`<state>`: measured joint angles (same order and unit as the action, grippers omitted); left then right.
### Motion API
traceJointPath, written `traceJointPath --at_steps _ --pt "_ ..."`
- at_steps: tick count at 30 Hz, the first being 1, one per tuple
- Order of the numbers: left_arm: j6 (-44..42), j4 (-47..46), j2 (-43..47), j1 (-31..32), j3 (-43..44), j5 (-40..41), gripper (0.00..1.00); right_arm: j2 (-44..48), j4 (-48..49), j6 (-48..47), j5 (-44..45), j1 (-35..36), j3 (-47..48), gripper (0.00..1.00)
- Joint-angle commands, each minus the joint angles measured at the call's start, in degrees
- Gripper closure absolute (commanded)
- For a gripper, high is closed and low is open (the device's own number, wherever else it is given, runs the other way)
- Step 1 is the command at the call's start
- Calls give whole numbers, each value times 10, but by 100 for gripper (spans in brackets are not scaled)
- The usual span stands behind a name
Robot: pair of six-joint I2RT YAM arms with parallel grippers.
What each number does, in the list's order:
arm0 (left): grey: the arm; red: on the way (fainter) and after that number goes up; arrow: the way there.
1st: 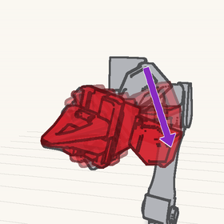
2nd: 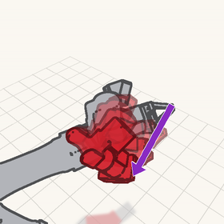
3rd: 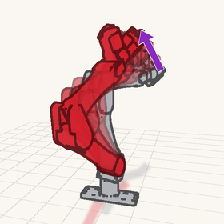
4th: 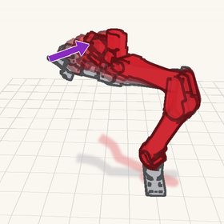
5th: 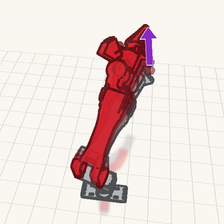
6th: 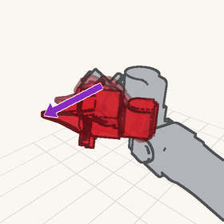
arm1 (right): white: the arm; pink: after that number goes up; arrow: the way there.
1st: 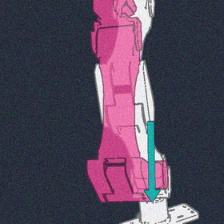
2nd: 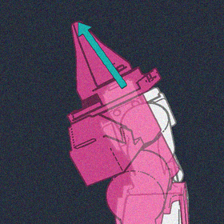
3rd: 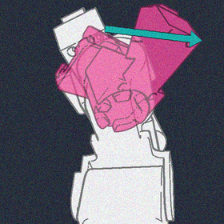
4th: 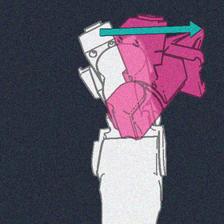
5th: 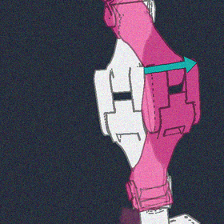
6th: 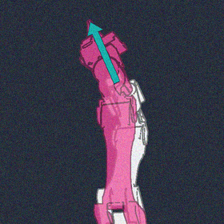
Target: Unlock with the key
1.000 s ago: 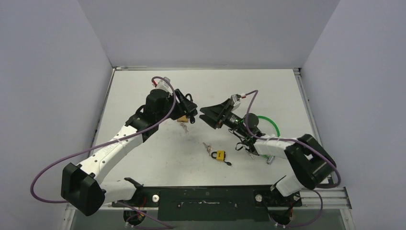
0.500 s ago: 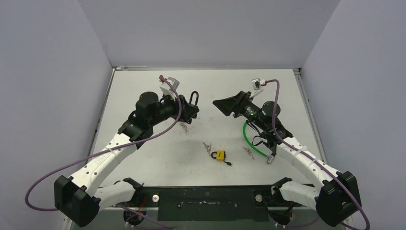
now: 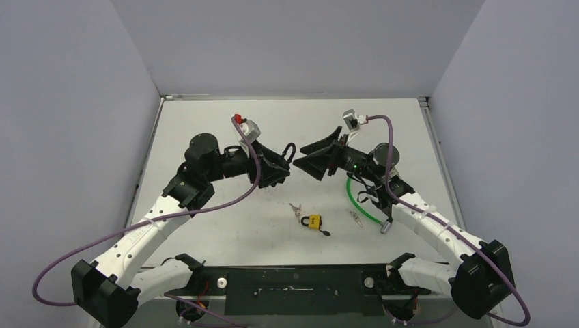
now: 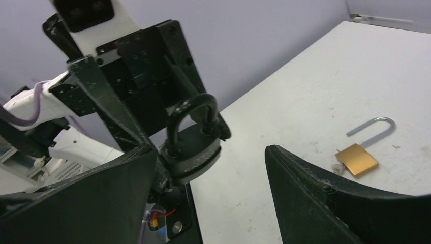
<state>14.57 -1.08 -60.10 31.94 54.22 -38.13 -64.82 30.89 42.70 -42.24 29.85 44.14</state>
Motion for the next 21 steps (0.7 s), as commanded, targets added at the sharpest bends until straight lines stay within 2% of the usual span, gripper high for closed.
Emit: traceJointPath --at_steps 1,7,9,11,16,18,21 --pt "-17 -66 18 1 11 -22 100 8 74 -7 -28 22 5 19" --pt "-18 -63 17 1 11 -39 100 -10 -3 -2 45 29 37 18" --pt "-14 -55 14 1 16 -55 100 -21 -45 -4 68 27 53 28" --pt "-13 -44 12 1 21 -61 100 -28 -67 2 77 21 61 43" --pt "3 -48 10 1 22 -86 100 -29 -38 -5 69 18 33 79" --pt "17 -56 7 1 22 -103 100 -32 -37 -21 69 17 32 85" --pt "33 -71 5 1 21 -138 100 -35 -34 -51 75 16 33 87"
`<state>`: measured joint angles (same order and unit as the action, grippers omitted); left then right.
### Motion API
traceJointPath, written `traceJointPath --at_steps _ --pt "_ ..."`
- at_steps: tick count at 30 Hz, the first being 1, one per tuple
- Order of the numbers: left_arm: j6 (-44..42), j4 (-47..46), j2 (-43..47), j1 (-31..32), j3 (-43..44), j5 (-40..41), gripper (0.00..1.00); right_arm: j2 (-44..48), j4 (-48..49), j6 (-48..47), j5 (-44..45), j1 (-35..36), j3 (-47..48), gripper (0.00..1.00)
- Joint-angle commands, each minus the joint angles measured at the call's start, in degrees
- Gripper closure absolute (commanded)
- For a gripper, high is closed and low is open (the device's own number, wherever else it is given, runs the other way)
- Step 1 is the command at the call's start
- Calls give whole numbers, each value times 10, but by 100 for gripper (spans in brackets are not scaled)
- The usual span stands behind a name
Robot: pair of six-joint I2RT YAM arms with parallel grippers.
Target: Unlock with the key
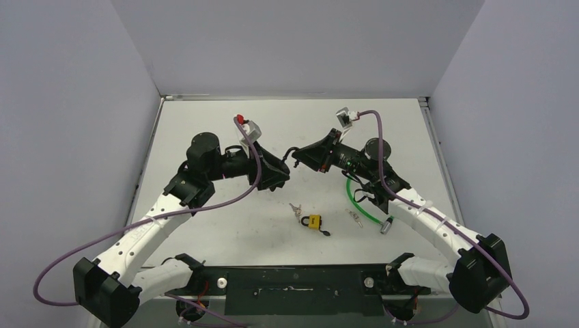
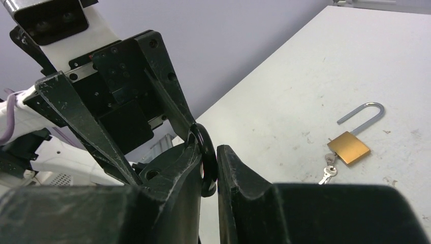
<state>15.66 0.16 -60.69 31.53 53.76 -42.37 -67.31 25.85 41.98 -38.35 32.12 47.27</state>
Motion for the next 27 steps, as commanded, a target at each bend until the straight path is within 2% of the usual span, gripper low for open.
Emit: traceJointPath --at_steps 1,4,6,9,12,16,21,27 --pt "29 -90 11 6 24 -108 100 -12 17 -56 38 -7 4 88" --pt "49 -108 12 6 16 -130 100 -24 20 -79 43 -7 14 87" --pt "69 -137 13 6 6 -140 100 -37 23 -86 41 -7 23 83" --pt "94 -172 15 5 -6 -140 100 -45 22 -90 45 -7 28 66" --pt "85 -150 20 5 -7 -97 100 -33 22 -90 54 -8 17 46" --pt "51 -73 21 5 10 19 100 2 18 -92 65 -12 -8 34" --pt "40 28 7 4 35 178 100 37 -25 -112 81 -15 -29 29" --pt "65 122 -13 3 47 359 100 53 -46 -100 85 -17 -50 28"
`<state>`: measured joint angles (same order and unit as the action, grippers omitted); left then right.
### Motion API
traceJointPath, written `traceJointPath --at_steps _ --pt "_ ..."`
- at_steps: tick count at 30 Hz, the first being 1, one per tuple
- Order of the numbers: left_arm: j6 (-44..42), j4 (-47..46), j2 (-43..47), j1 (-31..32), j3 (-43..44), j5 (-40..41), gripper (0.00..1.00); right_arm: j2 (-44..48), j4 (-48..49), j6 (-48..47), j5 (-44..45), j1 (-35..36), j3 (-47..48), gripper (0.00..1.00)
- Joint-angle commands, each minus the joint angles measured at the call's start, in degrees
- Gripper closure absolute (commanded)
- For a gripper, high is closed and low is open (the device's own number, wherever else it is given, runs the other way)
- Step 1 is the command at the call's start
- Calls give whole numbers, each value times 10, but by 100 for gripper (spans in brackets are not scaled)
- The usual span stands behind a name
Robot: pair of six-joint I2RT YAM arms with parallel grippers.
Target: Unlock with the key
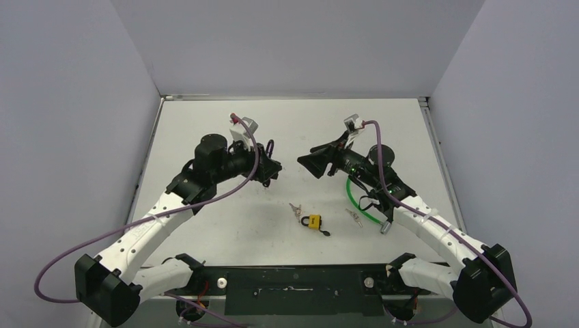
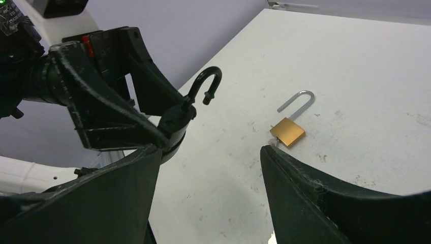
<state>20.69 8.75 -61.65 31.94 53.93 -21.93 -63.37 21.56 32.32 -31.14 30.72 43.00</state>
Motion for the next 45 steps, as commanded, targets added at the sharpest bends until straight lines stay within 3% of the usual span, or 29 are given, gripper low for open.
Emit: traceJointPath --at_steps 1,6,9,21,31,36,45 --pt "22 52 -6 -1 45 188 100 13 -5 0 14 -3 -9 28" --pt "86 145 -35 -7 39 384 100 0 -18 13 33 -3 -8 27" --pt "114 174 -58 -24 29 434 100 -9 -26 26 43 -3 -8 28" --pt "166 113 -232 -162 0 404 100 -27 -44 51 55 -4 -17 28" --pt "178 79 -344 -194 59 406 96 -43 -39 70 51 -4 -33 28" --pt "181 80 -396 -198 96 415 86 -50 -43 78 47 -4 -40 28" --pt "170 81 -373 -198 94 409 41 -38 -122 57 97 -4 -50 27"
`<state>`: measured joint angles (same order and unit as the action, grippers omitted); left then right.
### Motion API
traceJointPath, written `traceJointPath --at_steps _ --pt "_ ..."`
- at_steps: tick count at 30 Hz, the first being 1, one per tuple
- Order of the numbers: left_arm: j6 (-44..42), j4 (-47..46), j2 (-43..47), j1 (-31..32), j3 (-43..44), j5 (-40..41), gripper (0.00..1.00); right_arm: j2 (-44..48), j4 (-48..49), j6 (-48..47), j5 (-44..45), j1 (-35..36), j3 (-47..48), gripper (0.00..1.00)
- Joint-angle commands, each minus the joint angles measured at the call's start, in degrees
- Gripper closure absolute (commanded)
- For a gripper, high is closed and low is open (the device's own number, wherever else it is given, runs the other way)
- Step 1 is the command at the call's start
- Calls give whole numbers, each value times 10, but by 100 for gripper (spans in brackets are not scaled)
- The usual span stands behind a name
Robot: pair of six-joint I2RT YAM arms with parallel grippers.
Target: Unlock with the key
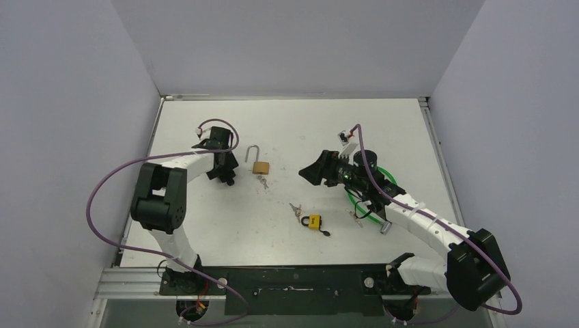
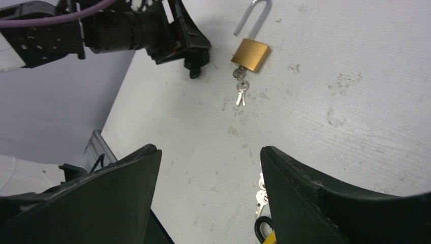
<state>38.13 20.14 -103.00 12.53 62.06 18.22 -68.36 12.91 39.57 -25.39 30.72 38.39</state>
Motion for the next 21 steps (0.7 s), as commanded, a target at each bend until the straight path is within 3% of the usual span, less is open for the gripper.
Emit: traceJointPath --at_steps 1,5,10,15,21 --pt "-7 -32 52 -4 10 7 37 9 -56 -20 54 -4 -4 27" --pt "-15 -31 104 -4 0 -5 27 4 -158 -38 123 -4 -2 28" --pt "-40 -38 172 -2 -23 -66 25 12 -252 -67 180 -2 -15 28" --pt "-62 -44 237 19 -61 -147 25 8 -273 -87 181 18 -33 30" --pt "-72 -34 315 55 -106 -182 25 -74 -272 -81 266 120 34 34"
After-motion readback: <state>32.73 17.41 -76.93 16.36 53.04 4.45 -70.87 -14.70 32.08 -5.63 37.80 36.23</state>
